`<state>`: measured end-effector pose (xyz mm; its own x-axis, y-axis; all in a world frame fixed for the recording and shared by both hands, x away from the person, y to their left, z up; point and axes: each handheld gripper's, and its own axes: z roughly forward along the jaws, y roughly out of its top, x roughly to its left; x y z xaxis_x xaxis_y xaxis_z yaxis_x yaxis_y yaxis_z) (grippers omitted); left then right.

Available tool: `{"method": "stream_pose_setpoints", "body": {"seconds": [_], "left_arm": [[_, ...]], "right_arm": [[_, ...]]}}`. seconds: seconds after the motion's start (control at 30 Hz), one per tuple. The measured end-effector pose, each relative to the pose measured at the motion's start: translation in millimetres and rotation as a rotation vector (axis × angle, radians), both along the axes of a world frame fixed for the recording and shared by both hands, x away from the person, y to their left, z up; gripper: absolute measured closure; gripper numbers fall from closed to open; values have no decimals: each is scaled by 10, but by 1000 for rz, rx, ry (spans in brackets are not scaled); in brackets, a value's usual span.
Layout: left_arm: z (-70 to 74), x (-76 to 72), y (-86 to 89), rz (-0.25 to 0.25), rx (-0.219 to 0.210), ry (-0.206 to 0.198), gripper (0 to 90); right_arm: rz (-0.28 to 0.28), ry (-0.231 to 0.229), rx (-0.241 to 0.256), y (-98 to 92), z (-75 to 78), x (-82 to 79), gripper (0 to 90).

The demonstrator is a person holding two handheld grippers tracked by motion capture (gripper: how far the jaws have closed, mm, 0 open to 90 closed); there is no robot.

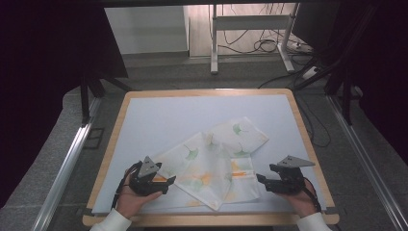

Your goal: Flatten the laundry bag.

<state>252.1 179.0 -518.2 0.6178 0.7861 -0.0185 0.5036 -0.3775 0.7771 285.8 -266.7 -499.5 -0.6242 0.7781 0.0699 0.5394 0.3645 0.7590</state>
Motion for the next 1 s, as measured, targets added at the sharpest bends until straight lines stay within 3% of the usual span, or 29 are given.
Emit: {"method": "stream_pose_setpoints", "body": {"seconds": [0.27, 0.5, 0.57, 0.63, 0.67, 0.7, 0.77, 0.87, 1.0], "left_arm": [[16, -12, -21, -14, -6, 4, 272], [61, -23, -40, -24, -10, -1, 292], [57, -6, -54, -24, -11, 8, 292], [55, 3, -67, -22, -9, 10, 292], [62, 15, -87, -19, -17, 17, 292], [62, 15, -87, -19, -17, 17, 293], [84, 36, -159, -29, -22, 18, 292], [80, 41, -253, -53, -3, 15, 291], [75, 32, -335, -86, 24, 14, 289]], "right_arm": [[4, 6, -16, 17, -8, -5, 313], [18, 18, -5, 30, -1, -14, 415], [35, 11, -4, 47, 24, -29, 535], [34, 6, -4, 49, 32, -33, 584], [41, 2, 4, 45, 47, -44, 683], [41, 2, 4, 45, 47, -44, 683], [72, 5, 10, 36, 51, -47, 820], [92, 13, 11, 48, 54, -40, 887], [113, 14, 12, 102, 58, -53, 889]]}}
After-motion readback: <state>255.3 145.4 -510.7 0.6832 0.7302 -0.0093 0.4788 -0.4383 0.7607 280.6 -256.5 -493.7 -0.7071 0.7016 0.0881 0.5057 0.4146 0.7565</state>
